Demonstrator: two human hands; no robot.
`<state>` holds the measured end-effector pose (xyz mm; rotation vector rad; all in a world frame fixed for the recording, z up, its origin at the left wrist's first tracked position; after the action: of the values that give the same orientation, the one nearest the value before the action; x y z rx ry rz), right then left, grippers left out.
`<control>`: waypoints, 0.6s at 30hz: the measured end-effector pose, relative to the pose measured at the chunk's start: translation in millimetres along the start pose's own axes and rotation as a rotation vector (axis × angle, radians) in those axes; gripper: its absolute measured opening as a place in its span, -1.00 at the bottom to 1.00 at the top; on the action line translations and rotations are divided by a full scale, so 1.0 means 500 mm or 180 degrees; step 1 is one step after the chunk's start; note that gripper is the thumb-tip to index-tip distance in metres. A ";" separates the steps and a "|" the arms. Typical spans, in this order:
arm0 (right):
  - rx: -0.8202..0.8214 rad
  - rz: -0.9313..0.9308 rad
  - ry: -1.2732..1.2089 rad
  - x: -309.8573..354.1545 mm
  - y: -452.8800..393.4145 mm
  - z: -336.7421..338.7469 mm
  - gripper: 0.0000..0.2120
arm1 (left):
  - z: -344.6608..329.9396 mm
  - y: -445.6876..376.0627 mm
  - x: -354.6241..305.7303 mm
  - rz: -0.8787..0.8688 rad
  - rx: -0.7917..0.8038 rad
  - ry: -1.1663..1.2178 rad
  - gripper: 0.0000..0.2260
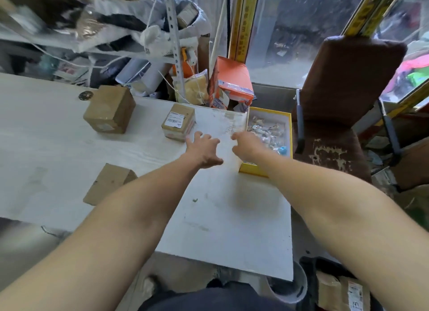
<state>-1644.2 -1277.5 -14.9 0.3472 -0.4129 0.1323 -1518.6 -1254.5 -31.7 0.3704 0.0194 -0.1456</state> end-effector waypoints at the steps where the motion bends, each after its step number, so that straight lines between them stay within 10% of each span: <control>1: 0.0048 0.0042 0.0068 0.031 0.009 -0.019 -0.60 | -0.014 0.027 0.031 0.0044 0.0001 0.0009 -0.34; 18: 0.0918 0.0556 -0.0108 0.609 0.148 -0.491 -0.35 | -0.226 0.416 0.668 0.0705 0.0417 0.0325 0.11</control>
<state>-1291.3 -1103.9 -77.1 0.5977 -0.4585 0.3591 -1157.2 -1067.8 -77.5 0.5076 0.0696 0.0917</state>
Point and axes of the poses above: each hand's wrist, its own y-axis away from the middle knuckle, its own z-axis out of the back of the hand, x = y × z, the point moved 10 cm from there along -y, towards the middle knuckle, and after that the axes turned 6 degrees about -y, right-handed, at the moved point
